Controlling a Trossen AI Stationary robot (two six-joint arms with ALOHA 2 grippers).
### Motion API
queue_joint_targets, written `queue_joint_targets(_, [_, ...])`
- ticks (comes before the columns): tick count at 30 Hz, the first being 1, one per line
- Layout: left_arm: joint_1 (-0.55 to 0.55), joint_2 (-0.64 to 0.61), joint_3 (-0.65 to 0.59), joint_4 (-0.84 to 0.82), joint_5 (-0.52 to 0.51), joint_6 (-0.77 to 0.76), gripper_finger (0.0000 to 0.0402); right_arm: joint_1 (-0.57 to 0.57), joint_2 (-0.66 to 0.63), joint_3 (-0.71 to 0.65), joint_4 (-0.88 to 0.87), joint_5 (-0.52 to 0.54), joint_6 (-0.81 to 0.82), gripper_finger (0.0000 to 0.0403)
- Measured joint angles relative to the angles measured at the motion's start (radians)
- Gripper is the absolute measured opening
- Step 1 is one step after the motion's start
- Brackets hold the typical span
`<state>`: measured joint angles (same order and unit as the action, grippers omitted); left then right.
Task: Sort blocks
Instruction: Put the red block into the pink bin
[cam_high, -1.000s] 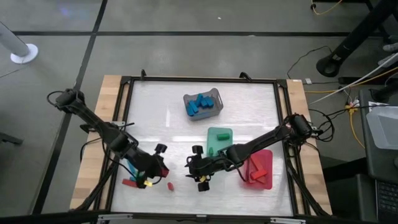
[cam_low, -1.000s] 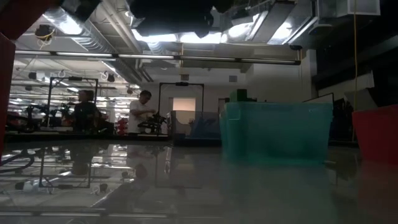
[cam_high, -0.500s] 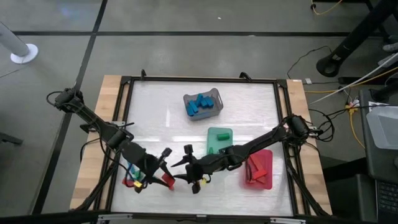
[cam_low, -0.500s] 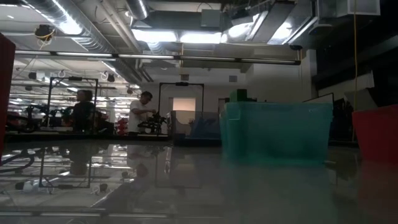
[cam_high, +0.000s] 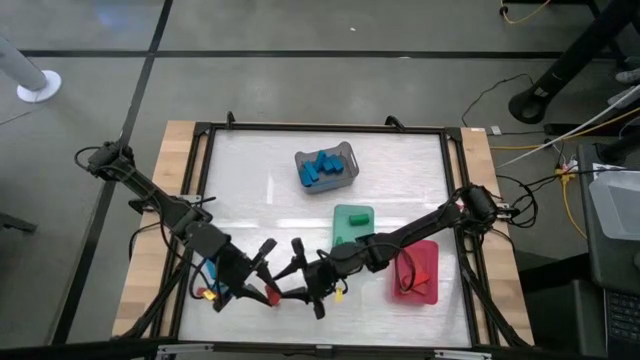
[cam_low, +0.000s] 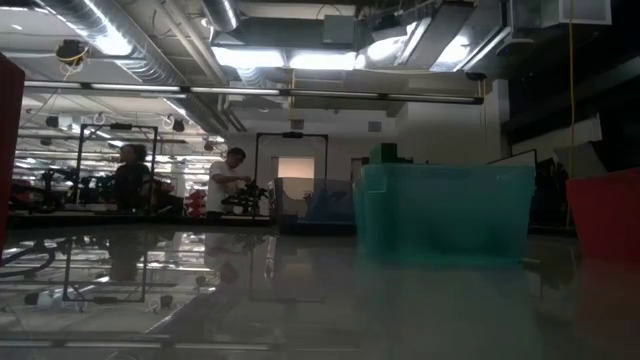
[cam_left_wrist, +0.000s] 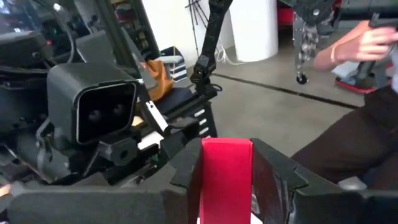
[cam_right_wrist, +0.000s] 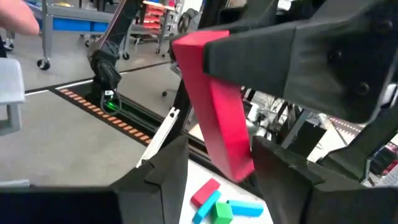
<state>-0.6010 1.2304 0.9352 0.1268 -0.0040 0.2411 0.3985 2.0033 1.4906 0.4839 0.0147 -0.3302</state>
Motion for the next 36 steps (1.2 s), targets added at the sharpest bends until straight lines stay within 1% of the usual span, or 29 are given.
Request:
queue_joint_targets(7, [0.006,0.000,0.000,0.050,-0.002,0.055,0.0097,-0.014,0.000,0.000,0.029,-0.005,-0.003,0.0177])
queue_joint_targets(12, [0.007,0.000,0.000,0.049,-0.003,0.112,0.0097,-0.029,0.000,0.000,0.041,-0.072,0.008,0.0177])
queue_joint_targets(15, [0.008,0.000,0.000,0.051,-0.001,0.155,0.0097,-0.029,0.000,0.000,0.041,-0.083,0.009,0.0176])
queue_joint_targets(17, [0.008,0.000,0.000,0.049,0.001,0.181,0.0097,-0.029,0.000,0.000,0.041,-0.086,0.011,0.0167])
queue_joint_targets(19, [0.008,0.000,0.000,0.048,0.001,0.190,0.0097,-0.029,0.000,0.000,0.040,-0.086,0.011,0.0149])
queue_joint_targets(24, [0.007,0.000,0.000,0.047,0.025,0.195,0.0098,-0.026,0.000,0.000,0.031,-0.105,0.011,0.0082])
queue_joint_targets(26, [0.006,0.000,0.000,0.045,0.025,0.183,0.0103,-0.026,0.000,0.000,0.029,-0.106,0.013,0.0062])
queue_joint_targets(31, [0.005,0.000,0.000,0.045,-0.008,0.134,0.0128,-0.026,0.000,0.000,0.026,-0.093,0.034,0.0061])
queue_joint_targets(33, [0.003,0.000,0.000,0.044,-0.039,0.104,0.0142,-0.027,-0.002,0.000,0.013,-0.080,0.060,0.0061])
queue_joint_targets(36, [0.003,0.001,-0.001,0.036,-0.099,0.071,0.0166,-0.027,-0.020,0.000,-0.050,-0.012,0.089,0.0064])
